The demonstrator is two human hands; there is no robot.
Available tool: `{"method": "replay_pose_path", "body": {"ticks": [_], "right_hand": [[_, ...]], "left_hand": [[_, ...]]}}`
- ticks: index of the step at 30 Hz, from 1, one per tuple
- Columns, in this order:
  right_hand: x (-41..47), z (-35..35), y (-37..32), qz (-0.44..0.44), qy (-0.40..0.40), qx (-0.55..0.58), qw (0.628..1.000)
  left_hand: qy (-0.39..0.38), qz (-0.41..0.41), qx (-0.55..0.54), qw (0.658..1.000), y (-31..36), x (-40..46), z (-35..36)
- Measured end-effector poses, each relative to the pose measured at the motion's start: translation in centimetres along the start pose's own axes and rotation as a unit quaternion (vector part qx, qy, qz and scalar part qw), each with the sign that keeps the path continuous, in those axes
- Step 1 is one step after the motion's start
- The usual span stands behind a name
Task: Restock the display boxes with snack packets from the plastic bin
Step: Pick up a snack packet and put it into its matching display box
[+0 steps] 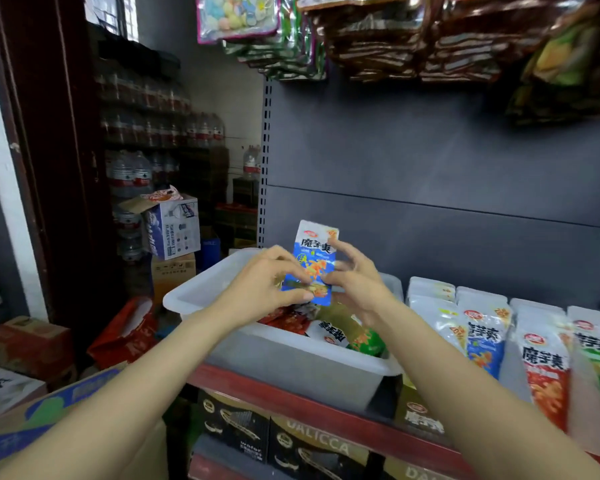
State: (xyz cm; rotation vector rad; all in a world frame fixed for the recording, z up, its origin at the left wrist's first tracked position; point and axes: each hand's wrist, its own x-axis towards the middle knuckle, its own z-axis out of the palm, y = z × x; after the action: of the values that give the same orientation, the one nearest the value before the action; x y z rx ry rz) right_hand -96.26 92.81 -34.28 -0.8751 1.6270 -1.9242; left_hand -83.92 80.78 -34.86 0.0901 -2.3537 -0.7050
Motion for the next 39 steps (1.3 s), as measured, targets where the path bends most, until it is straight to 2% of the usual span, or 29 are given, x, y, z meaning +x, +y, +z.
{"method": "replay_pose_path", "body": {"ticks": [3, 6, 8, 12, 18, 24, 28, 34, 39], "right_hand": [[-2.4, -3.1, -1.9, -0.071, 0.022, -0.084, 0.994], [-4.8, -6.4, -3.3, -0.122, 0.035, -0.150, 0.980], [-6.2, -8.7, -3.9, -0.138, 0.039, -0.175, 0.974], [-8.3, -13.2, -4.8, -0.149, 0.087, -0.204, 0.964], [-9.4, -18.4, -4.4, -0.159, 0.163, -0.304, 0.925], [-10.0, -20.5, -2.8, -0.134, 0.176, -0.345, 0.912], [-10.1, -21.4, -2.8, -0.126, 0.185, -0.348, 0.910], [-9.6, -21.5, -1.8, -0.115, 0.159, -0.457, 0.868], [-8.8, -21.8, -1.0, -0.124, 0.177, -0.522, 0.825]], "left_hand": [[0.049, -0.027, -0.060, 0.997, 1.8, 1.0, 1.9], [0.018, -0.039, -0.178, 0.983, 4.9, 1.9, 4.0], [0.001, -0.021, -0.208, 0.978, 7.0, 2.8, 5.8], [-0.005, 0.001, -0.181, 0.984, 10.8, 4.6, 9.4], [-0.041, 0.003, -0.141, 0.989, 14.0, 6.4, 14.2], [-0.058, -0.027, -0.087, 0.994, 14.9, 8.1, 16.9], [-0.070, -0.015, -0.074, 0.995, 15.7, 8.7, 17.8], [-0.072, 0.003, 0.023, 0.997, 14.5, 8.9, 18.8], [-0.066, 0.007, 0.077, 0.995, 14.2, 8.7, 18.4]]}}
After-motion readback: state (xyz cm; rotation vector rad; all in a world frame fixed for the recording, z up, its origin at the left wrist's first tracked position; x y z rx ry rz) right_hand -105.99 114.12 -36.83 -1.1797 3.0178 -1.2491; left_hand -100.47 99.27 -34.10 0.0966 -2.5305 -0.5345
